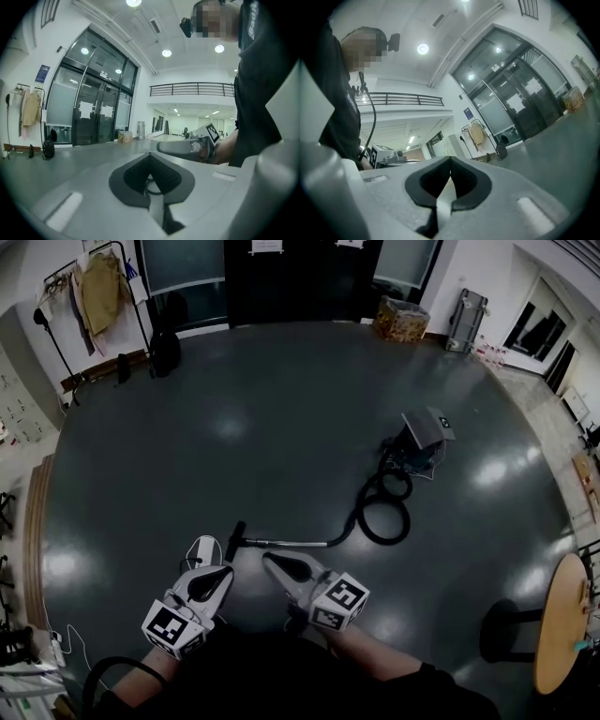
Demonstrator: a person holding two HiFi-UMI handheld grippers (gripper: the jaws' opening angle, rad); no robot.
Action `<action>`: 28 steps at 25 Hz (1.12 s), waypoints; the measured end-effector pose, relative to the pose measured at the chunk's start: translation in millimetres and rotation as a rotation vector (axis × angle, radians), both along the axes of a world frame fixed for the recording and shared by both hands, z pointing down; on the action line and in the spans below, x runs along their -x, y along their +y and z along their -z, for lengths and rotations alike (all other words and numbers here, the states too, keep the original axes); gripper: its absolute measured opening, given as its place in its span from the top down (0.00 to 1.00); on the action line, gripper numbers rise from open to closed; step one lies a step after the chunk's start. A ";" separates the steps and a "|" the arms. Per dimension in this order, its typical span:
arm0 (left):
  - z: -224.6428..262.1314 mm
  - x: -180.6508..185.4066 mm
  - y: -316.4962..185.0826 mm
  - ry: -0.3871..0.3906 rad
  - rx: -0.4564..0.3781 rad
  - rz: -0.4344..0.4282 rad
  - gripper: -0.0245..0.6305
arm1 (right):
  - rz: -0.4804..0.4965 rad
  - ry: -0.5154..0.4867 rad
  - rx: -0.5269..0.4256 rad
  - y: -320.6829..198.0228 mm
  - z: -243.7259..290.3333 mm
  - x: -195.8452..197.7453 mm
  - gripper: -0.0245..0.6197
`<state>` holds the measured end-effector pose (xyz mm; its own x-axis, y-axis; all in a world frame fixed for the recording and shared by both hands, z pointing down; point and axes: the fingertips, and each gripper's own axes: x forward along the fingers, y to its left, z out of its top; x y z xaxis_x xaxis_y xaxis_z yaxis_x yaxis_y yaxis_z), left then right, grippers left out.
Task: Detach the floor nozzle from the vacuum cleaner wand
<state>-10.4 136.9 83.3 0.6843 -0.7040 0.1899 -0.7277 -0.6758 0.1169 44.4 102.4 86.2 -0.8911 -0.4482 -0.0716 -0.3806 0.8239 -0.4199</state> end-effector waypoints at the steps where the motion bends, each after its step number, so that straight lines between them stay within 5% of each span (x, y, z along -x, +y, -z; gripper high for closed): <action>1: 0.5 -0.1 -0.1 -0.004 -0.006 -0.006 0.96 | 0.002 0.003 0.011 -2.2 -2.6 -1.6 0.96; 7: 5.6 15.8 -17.7 0.036 -0.025 -0.040 0.96 | 0.005 0.044 0.057 -19.6 -19.7 13.4 0.96; 20: -45.7 134.9 -114.7 -0.007 -0.036 -0.119 0.96 | -0.203 0.165 0.095 -97.1 -61.5 93.2 0.96; 28: -127.5 137.2 -154.8 -0.054 0.035 -0.096 0.96 | -0.180 0.172 0.152 -134.3 -141.2 96.6 0.93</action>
